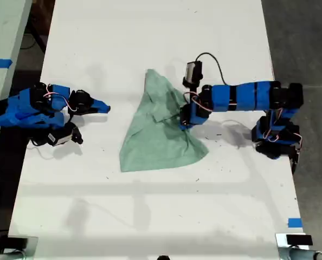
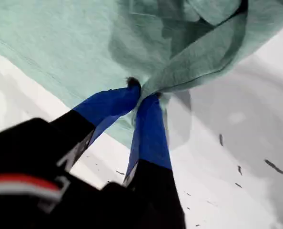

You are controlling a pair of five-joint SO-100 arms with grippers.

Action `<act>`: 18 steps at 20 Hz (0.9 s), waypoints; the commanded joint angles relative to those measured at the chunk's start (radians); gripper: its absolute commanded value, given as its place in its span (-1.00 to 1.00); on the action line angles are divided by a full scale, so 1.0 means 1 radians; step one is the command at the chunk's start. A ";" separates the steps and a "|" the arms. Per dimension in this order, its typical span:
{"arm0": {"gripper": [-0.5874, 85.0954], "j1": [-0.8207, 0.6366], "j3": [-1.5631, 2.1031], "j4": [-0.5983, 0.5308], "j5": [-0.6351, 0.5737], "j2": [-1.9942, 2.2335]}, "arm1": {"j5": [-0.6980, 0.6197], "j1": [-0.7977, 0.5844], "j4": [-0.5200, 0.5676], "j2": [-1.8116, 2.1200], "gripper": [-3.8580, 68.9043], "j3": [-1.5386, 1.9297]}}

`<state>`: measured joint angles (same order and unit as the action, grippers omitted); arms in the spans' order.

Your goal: Fold t shirt

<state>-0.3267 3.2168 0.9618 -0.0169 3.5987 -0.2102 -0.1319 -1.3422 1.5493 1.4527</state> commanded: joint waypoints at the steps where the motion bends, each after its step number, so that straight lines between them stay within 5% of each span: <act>1: -0.99 -0.011 0.005 -0.020 -0.002 0.005 | -0.035 0.052 -0.037 -0.183 -0.86 -0.304; 8: -0.99 -0.011 0.005 -0.020 -0.002 0.005 | -0.052 0.084 -0.048 -0.446 -0.85 -0.577; 12: -0.99 -0.011 0.005 -0.018 -0.002 0.005 | -0.081 0.092 -0.043 -0.393 -0.28 -0.578; 18: -0.99 -0.011 0.005 -0.018 -0.002 0.005 | -0.054 -0.006 -0.336 0.066 -0.25 -0.374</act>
<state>-0.3267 3.2168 0.9618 -0.0169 3.5987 -0.2853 -0.0936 -1.5938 1.3499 0.9910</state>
